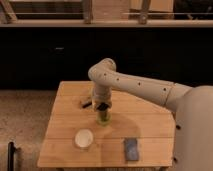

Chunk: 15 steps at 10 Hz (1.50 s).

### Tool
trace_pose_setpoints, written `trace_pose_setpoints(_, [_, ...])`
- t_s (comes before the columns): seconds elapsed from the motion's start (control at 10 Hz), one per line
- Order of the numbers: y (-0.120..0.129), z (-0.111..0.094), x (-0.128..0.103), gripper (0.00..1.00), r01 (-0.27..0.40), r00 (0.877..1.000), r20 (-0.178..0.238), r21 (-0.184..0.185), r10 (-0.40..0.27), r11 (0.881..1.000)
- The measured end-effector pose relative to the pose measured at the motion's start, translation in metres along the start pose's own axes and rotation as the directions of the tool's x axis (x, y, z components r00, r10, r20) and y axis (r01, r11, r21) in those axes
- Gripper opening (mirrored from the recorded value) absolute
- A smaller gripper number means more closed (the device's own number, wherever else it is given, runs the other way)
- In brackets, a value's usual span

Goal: Stack cups on top of each other

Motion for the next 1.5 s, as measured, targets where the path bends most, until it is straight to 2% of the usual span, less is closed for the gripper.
trace_pose_setpoints(0.4, [0.006, 0.006, 0.003, 0.01, -0.033, 0.999, 0.007, 0.008, 0.033, 0.999])
trace_pose_setpoints(0.5, [0.006, 0.007, 0.004, 0.05, -0.039, 0.999, 0.011, 0.009, 0.039, 0.999])
trace_pose_setpoints(1.2, [0.007, 0.011, 0.001, 0.73, -0.054, 0.998, 0.037, 0.026, 0.053, 0.998])
trace_pose_setpoints(1.3, [0.008, 0.012, -0.001, 0.79, -0.058, 0.998, 0.037, 0.033, 0.057, 0.998])
trace_pose_setpoints(1.5, [0.009, 0.015, -0.006, 0.80, -0.066, 0.997, 0.043, 0.044, 0.064, 0.997])
